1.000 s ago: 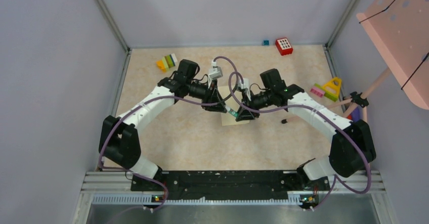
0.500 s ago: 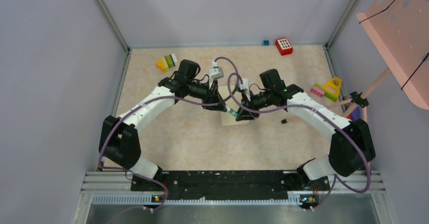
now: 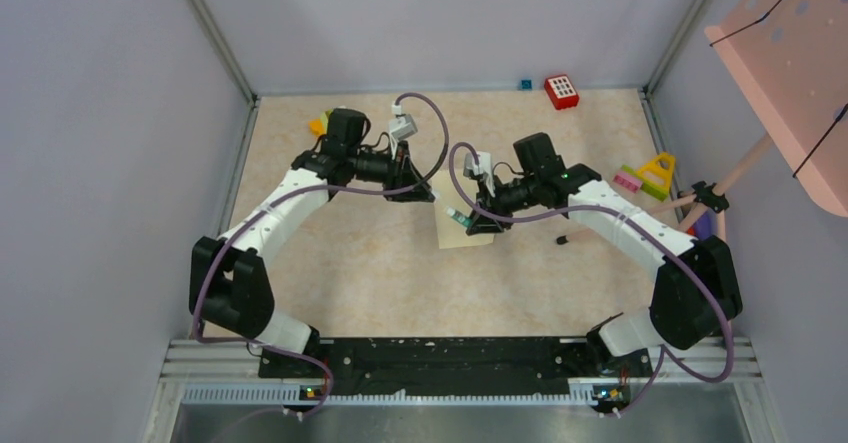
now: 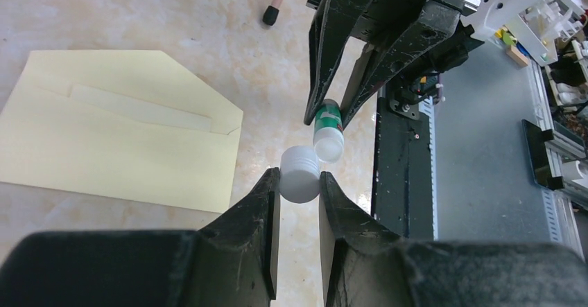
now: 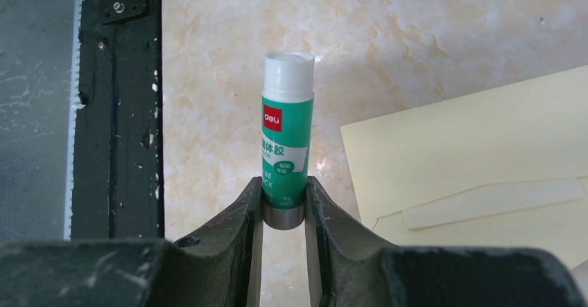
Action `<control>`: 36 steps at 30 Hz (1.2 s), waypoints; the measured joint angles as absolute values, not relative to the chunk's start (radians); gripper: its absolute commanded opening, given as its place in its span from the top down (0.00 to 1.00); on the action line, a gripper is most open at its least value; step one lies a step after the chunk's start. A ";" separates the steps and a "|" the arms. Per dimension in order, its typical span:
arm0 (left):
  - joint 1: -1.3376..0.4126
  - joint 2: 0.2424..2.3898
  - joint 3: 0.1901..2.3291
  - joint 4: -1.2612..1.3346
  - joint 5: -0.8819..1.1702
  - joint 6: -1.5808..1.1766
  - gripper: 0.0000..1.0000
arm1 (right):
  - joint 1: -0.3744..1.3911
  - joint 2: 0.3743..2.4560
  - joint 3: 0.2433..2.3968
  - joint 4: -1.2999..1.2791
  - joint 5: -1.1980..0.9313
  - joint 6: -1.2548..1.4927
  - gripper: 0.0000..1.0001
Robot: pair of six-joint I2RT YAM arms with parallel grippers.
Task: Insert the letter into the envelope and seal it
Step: Open the solid glue cap from the solid glue, then place the solid glue cap at the center of the board.
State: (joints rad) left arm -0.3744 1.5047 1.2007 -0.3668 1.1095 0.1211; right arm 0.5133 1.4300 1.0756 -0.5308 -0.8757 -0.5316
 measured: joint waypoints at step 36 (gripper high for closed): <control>0.031 1.764 1.102 -0.466 0.261 0.472 1.00 | 0.447 1.368 1.076 -0.547 -0.883 -0.531 0.93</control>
